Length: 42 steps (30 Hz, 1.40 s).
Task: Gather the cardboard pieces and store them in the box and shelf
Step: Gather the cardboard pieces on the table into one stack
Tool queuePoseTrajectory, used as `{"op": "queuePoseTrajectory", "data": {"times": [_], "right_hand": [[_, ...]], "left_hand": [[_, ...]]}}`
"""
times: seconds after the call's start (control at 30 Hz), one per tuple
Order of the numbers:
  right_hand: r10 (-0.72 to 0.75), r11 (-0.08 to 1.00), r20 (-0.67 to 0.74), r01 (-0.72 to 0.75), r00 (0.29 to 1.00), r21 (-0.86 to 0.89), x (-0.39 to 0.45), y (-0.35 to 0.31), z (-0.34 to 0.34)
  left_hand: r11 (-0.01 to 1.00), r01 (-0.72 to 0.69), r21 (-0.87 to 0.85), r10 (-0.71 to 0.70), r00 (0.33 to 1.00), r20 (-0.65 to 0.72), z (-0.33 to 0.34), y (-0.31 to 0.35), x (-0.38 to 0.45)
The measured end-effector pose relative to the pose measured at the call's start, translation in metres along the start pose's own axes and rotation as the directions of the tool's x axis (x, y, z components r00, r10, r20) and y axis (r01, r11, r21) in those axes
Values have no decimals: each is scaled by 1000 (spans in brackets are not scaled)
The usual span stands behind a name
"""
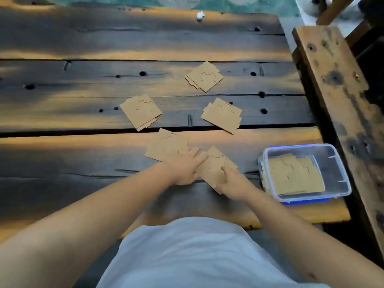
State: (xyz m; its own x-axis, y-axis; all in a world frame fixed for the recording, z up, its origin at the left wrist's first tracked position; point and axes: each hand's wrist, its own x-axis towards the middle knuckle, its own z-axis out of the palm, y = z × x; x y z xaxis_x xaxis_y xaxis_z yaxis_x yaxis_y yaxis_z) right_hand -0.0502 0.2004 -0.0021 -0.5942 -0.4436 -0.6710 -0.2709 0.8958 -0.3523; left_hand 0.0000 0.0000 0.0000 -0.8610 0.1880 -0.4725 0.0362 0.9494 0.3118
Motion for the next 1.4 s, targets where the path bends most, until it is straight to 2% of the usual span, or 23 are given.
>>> {"op": "queuePoseTrajectory", "data": {"times": [0.1, 0.23, 0.37, 0.6, 0.9, 1.07, 1.17, 1.3, 1.4], "right_hand": [[59, 997, 48, -56, 997, -57, -3, 12, 12], [-8, 963, 113, 38, 994, -267, -3, 26, 27], [-17, 956, 123, 53, 992, -289, 1, 32, 33], [-112, 896, 124, 154, 986, -417, 15, 40, 27], [-222, 819, 203, 296, 954, -492, 20, 27, 28], [-237, 806, 209, 312, 949, -503, 16, 20, 37], [-244, 806, 178, 301, 953, -509, 12, 15, 35], [-301, 882, 6, 280, 954, -379, 18, -3, 23], [-276, 941, 8, 272, 961, -201, 33, -29, 16]], "left_hand": [[999, -3, 42, -1, 996, 90, 11, 6, 14], [973, -87, 213, 48, 982, 182, 23, 13, 24], [962, -81, 262, 4, 959, 283, 34, 17, 21], [954, -73, 292, -6, 965, 261, 54, 24, 1], [984, -54, 170, 19, 980, 200, 82, 13, -44], [995, 7, 102, -23, 987, 161, 91, 7, -59], [999, 36, -13, -34, 991, 129, 90, 2, -61], [973, 112, -201, -121, 992, -34, 73, -20, -54], [910, 241, -336, -291, 951, -104, 52, -49, -45]]}}
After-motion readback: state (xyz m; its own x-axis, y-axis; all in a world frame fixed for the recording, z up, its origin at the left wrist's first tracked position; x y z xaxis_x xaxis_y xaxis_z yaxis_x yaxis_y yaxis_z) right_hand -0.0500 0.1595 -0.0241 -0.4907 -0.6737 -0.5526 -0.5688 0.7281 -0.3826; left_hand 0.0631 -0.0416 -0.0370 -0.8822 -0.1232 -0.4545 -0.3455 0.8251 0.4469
